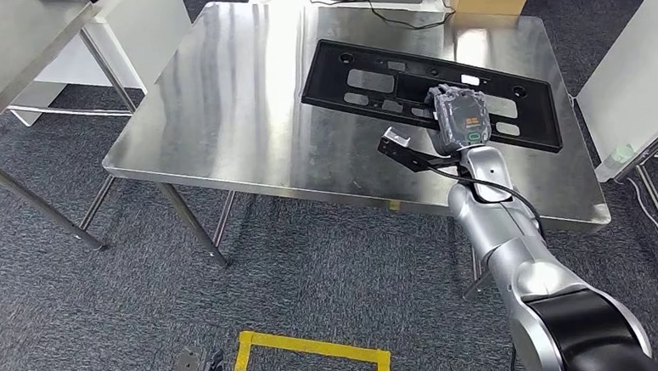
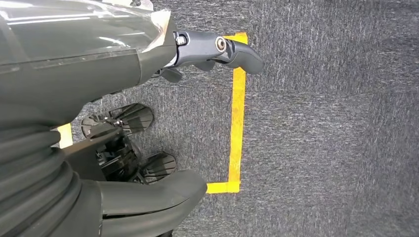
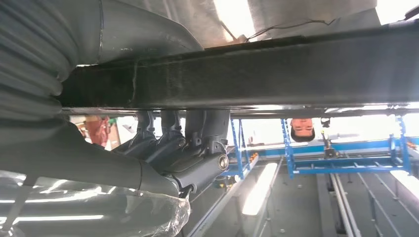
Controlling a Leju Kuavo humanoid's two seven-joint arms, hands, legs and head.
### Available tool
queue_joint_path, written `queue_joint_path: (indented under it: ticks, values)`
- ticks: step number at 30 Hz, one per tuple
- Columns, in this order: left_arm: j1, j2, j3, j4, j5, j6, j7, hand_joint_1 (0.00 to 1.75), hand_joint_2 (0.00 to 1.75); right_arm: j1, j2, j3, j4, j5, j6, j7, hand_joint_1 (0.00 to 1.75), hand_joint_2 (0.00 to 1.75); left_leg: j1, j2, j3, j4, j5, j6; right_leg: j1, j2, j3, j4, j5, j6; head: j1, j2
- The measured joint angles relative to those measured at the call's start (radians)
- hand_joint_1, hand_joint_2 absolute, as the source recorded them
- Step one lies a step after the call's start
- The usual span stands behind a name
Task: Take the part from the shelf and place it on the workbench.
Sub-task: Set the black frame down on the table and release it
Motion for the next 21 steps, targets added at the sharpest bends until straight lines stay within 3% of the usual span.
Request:
queue_joint_path:
  ticks: [1, 3, 5, 6, 7, 9, 10, 13, 15, 17, 19, 20, 21]
  values:
    - [-0.001, 0.000, 0.000, 0.000, 0.001, 0.000, 0.000, 0.00, 1.75, -0.002, 0.001, 0.000, 0.001, 0.000, 0.000, -0.002, 1.75, 1.75, 0.002, -0.001, -0.019, 0.038, -0.021, -0.005, -0.001, 0.001, 0.003, -0.001, -0.002, -0.008, 0.000, 0.000]
    - [-0.001, 0.001, 0.000, 0.000, 0.003, 0.000, 0.000, 0.00, 1.75, -0.007, 0.003, 0.000, 0.005, -0.002, 0.000, -0.007, 1.75, 1.75, 0.003, -0.003, -0.085, 0.164, -0.074, -0.010, 0.002, 0.002, 0.005, -0.001, -0.005, -0.018, -0.001, 0.000]
    - [0.002, 0.004, 0.000, 0.001, 0.009, 0.001, 0.000, 0.00, 1.75, -0.010, 0.008, 0.000, 0.012, -0.004, -0.001, -0.016, 1.75, 1.75, 0.003, -0.004, -0.147, 0.261, -0.095, -0.010, 0.007, 0.004, 0.007, -0.001, -0.008, -0.024, -0.001, 0.000]
    - [0.002, 0.005, 0.000, 0.001, 0.012, 0.001, 0.000, 0.00, 1.75, -0.012, 0.011, 0.000, 0.016, -0.005, -0.002, -0.020, 1.75, 1.75, 0.003, -0.004, -0.154, 0.257, -0.077, -0.007, 0.010, 0.006, 0.009, -0.001, -0.009, -0.027, -0.001, 0.000]
    - [0.002, 0.006, 0.000, 0.002, 0.014, 0.002, -0.001, 0.00, 1.75, -0.015, 0.014, 0.000, 0.020, -0.006, -0.003, -0.024, 1.75, 1.75, 0.002, -0.005, -0.140, 0.214, -0.042, -0.001, 0.013, 0.009, 0.011, -0.001, -0.010, -0.028, -0.001, 0.000]
    - [0.001, 0.009, 0.000, 0.002, 0.016, 0.002, -0.002, 0.00, 1.75, -0.025, 0.021, 0.001, 0.029, -0.009, -0.009, -0.032, 1.75, 1.75, -0.002, -0.011, -0.081, 0.075, 0.030, 0.016, 0.017, 0.013, 0.015, -0.001, -0.012, -0.030, 0.000, 0.000]
    - [0.000, 0.011, 0.000, 0.002, 0.017, 0.002, -0.004, 0.00, 1.75, -0.033, 0.024, 0.001, 0.035, -0.012, -0.015, -0.036, 1.75, 1.75, -0.005, -0.014, -0.055, 0.022, 0.048, 0.022, 0.018, 0.014, 0.014, -0.002, -0.013, -0.029, 0.000, 0.000]
    - [0.001, 0.013, 0.000, 0.002, 0.020, 0.002, -0.006, 0.00, 1.75, -0.050, 0.029, 0.002, 0.057, -0.019, -0.028, -0.043, 1.75, 1.75, -0.015, -0.015, -0.033, -0.017, 0.050, 0.027, 0.018, 0.015, 0.012, -0.006, -0.013, -0.017, 0.000, 0.000]
    - [0.000, 0.013, 0.001, 0.003, 0.021, 0.002, -0.007, 0.00, 1.75, -0.055, 0.030, 0.003, 0.066, -0.020, -0.031, -0.045, 1.75, 1.75, -0.012, -0.014, -0.021, -0.033, 0.056, 0.033, 0.021, 0.011, 0.006, 0.006, -0.021, -0.008, 0.000, 0.000]
    - [-0.002, 0.012, 0.001, 0.003, 0.022, 0.002, -0.007, 0.00, 1.75, -0.062, 0.030, 0.004, 0.075, -0.021, -0.035, -0.048, 1.75, 1.75, -0.007, -0.012, -0.010, -0.048, 0.062, 0.040, 0.023, 0.004, -0.033, 0.083, -0.056, -0.010, 0.002, 0.000]
    - [-0.001, 0.010, 0.001, 0.003, 0.022, 0.001, -0.007, 0.00, 1.75, -0.066, 0.029, 0.005, 0.085, -0.023, -0.039, -0.050, 1.75, 1.75, -0.008, -0.012, -0.007, -0.050, 0.061, 0.043, 0.021, 0.002, -0.104, 0.217, -0.102, -0.014, 0.004, 0.000]
    - [-0.001, 0.010, 0.001, 0.004, 0.022, 0.001, -0.006, 0.00, 1.75, -0.065, 0.028, 0.006, 0.090, -0.024, -0.039, -0.050, 1.75, 1.75, -0.008, -0.012, -0.006, -0.050, 0.060, 0.043, 0.020, 0.002, -0.131, 0.264, -0.113, -0.010, 0.004, 0.000]
    - [0.000, 0.010, 0.001, 0.004, 0.022, 0.001, -0.006, 0.00, 1.75, -0.065, 0.028, 0.007, 0.095, -0.024, -0.040, -0.051, 1.75, 1.75, -0.008, -0.013, -0.005, -0.049, 0.058, 0.042, 0.018, 0.001, -0.142, 0.275, -0.108, -0.003, 0.004, 0.000]
